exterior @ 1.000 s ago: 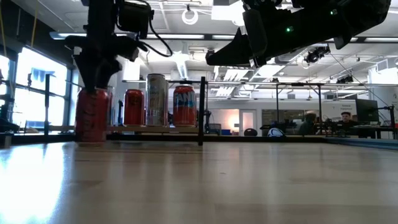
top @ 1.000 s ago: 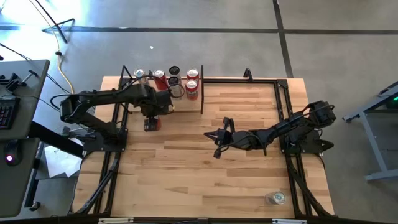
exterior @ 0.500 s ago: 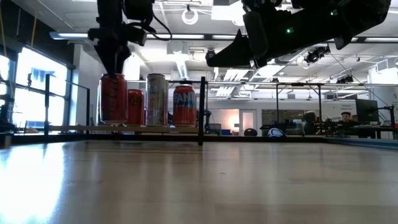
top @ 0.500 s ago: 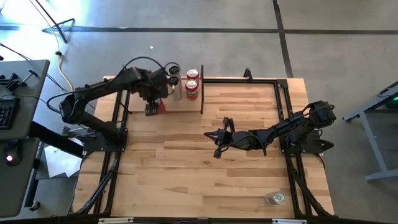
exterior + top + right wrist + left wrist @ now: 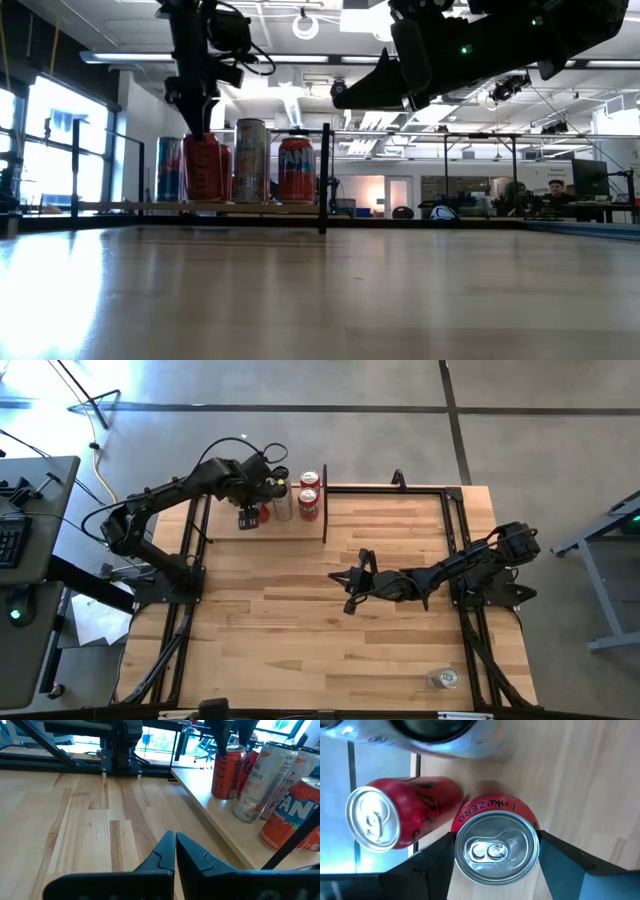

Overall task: Place canned beverage on shelf
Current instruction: Put the red black soda can on the shelf aligned with the other red black soda can on the shelf

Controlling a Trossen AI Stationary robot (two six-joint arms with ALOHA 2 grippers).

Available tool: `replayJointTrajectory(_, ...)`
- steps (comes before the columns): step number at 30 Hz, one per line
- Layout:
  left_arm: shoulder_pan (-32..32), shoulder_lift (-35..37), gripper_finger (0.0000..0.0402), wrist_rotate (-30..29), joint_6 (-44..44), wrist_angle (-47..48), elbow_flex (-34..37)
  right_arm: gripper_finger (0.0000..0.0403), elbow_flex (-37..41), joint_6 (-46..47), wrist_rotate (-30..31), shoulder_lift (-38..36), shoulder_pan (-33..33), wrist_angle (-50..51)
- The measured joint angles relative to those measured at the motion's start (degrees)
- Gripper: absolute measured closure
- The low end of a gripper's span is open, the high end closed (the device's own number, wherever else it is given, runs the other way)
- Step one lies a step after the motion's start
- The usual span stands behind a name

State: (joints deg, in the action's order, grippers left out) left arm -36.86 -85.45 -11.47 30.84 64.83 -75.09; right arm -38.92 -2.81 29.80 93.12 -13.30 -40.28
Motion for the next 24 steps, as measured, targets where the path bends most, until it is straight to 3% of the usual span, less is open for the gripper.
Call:
replayJointTrajectory(11,-1.5,-0.4,0.0169,5.3,-1.6,3.3,-2.5,0.0403,0.0,0.4,0.0,0.0,0.0,0.2)
replayJointTrajectory(24,-1.9,-0.4,0.0151,5.2,-2.3,2.6,-2.6,0.0403,0.0,0.5,-0.9,0.0,0.0,0.2)
